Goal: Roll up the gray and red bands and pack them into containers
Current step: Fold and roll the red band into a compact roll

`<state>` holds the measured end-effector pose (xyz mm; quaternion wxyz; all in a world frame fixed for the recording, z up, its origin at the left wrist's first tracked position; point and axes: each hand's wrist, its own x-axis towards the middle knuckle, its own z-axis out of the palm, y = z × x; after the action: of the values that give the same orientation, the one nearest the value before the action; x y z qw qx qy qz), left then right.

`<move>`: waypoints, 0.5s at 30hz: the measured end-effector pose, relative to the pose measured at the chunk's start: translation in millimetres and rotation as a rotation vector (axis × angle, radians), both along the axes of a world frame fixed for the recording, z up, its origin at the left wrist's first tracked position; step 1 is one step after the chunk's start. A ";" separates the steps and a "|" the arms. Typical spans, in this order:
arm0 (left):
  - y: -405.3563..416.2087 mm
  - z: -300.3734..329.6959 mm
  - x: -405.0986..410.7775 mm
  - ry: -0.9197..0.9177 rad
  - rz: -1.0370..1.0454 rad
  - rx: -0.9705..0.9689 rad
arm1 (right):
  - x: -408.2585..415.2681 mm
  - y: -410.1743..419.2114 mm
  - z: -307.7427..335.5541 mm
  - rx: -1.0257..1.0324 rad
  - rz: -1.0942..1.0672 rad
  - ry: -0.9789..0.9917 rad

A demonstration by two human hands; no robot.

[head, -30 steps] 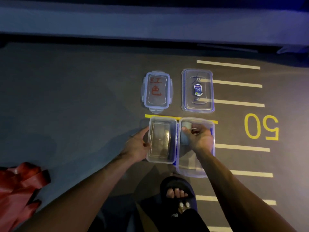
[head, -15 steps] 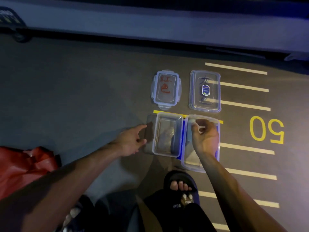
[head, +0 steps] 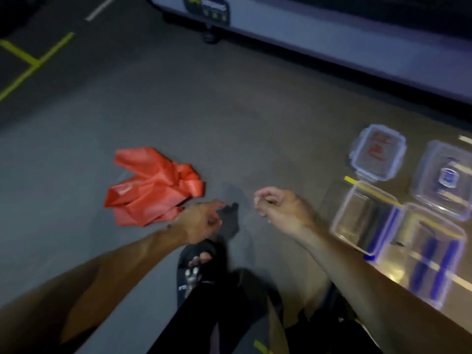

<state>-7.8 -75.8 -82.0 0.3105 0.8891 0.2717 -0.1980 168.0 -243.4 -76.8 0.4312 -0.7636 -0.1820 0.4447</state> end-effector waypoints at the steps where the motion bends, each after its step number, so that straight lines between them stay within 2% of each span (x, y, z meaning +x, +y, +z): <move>1: 2.6 -1.7 -14.2 0.002 0.060 0.009 | -7.5 12.1 0.8 0.007 0.048 -0.010; 4: 13.9 -15.6 -47.5 -0.154 0.098 0.214 | -23.8 41.1 -2.7 -0.004 0.177 -0.050; 7: 32.2 -32.4 -61.2 -0.078 0.178 0.394 | -35.5 49.1 -13.5 -0.032 0.250 -0.060; 9: 45.4 -41.9 -65.2 0.008 0.292 0.435 | -41.1 43.3 -25.5 -0.058 0.263 -0.048; 11: 63.0 -45.7 -67.2 0.015 0.407 0.483 | -42.0 34.1 -34.0 -0.071 0.249 -0.034; 15: 93.5 -46.0 -76.5 0.045 0.683 0.442 | -36.8 21.9 -40.2 -0.100 0.140 0.058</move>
<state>-84.2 17.7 -128.0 0.1541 0.7886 0.5939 -0.0396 131.2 -221.5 -117.0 0.3652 -0.7565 -0.2000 0.5043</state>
